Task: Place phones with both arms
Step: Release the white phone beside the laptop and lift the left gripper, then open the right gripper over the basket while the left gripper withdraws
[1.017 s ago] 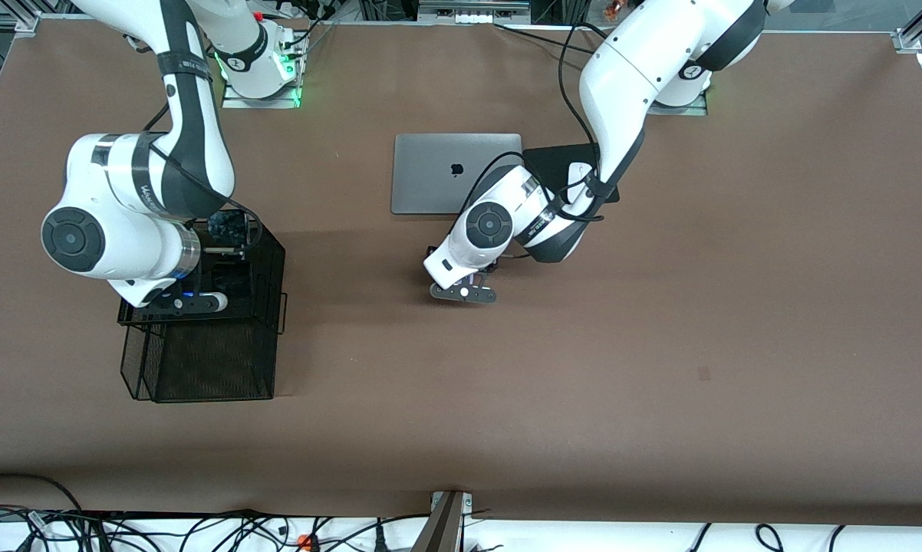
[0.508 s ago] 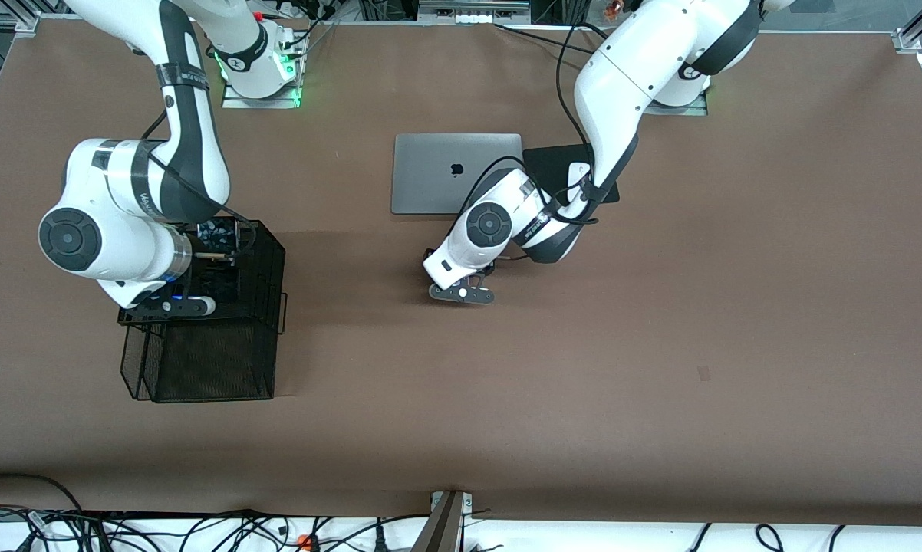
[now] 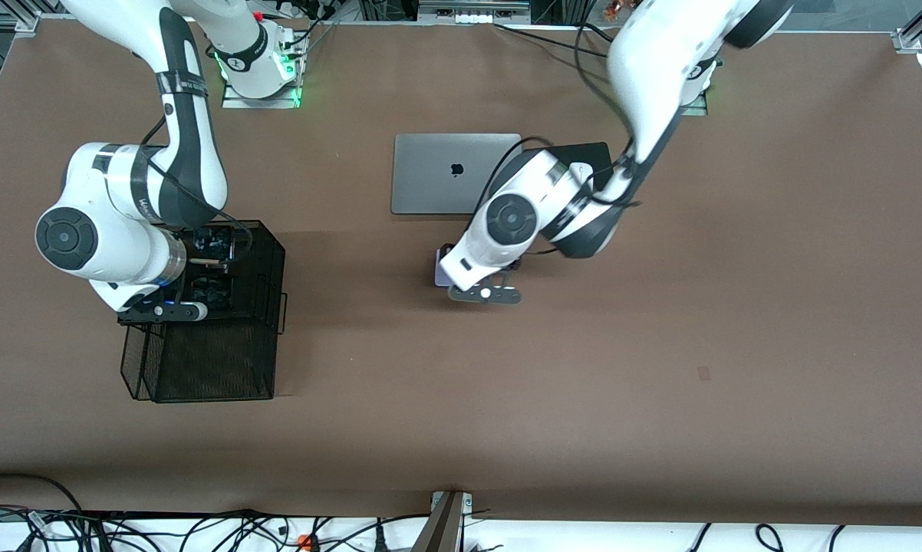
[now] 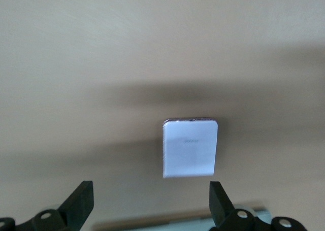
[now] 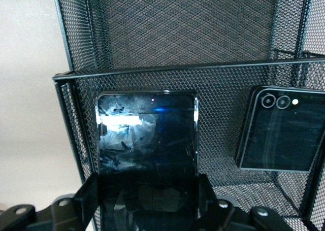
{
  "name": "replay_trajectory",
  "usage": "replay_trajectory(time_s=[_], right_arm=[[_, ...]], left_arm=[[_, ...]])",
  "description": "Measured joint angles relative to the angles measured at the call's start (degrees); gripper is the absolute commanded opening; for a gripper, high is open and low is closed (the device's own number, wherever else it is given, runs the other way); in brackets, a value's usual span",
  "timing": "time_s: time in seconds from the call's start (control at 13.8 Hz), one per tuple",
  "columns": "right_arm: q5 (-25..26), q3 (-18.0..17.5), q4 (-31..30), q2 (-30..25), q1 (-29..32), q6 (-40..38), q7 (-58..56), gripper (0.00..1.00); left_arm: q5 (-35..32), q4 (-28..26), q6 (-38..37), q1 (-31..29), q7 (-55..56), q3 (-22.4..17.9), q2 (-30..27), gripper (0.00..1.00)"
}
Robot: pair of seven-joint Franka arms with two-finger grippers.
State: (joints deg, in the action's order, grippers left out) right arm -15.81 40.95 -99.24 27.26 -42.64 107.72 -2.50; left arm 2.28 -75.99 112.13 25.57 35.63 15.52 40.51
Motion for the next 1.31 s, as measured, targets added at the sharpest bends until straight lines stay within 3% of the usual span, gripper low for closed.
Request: replay_trajectory(time_s=[0.44,0.73,0.87,1.02,1.09,1.16,1.23,1.31], right_arm=[[0.00,0.02,-0.05,1.31,-0.04,1.69,0.07,0.00],[-0.02,0.01,-0.09,2.43,-0.17,3.36,0.20,0.00],[-0.04,0.01,-0.13,3.19,-0.25,5.02,0.28,0.02],[-0.49,0.01,-0.13,3.90,-0.25,6.27,0.46,0.21],[-0.94,0.02,-0.13,3.98,-0.25,6.54,0.52,0.36],[-1.24,0.02,-0.13,4.01,-0.25,6.69,0.55,0.62],[-1.39,0.03,-0.13,4.02,-0.24,6.71,0.56,0.69],[-1.51,0.03,-0.13,4.02,-0.24,6.71,0.56,0.97]], left_arm=[[-0.15,0.09,-19.41,-11.07,-3.60,-0.81,-15.66,1.00],[-0.23,-0.05,-24.95,-25.19,-15.94,-1.14,-19.32,1.00],[-0.22,-0.18,-25.10,-27.63,-20.93,-1.48,-19.38,1.00],[-0.22,-0.44,-24.63,-28.10,-27.45,-3.41,-20.26,1.00],[-0.22,-1.44,-23.71,-28.10,-32.43,-5.06,-21.47,1.00],[-0.22,-3.65,-21.22,-28.10,-37.16,-6.83,-23.36,1.00],[-0.23,-6.97,-17.67,-28.14,-40.80,-8.60,-26.02,1.00],[-0.22,-11.32,-13.46,-28.19,-43.04,-10.48,-29.58,1.00]])
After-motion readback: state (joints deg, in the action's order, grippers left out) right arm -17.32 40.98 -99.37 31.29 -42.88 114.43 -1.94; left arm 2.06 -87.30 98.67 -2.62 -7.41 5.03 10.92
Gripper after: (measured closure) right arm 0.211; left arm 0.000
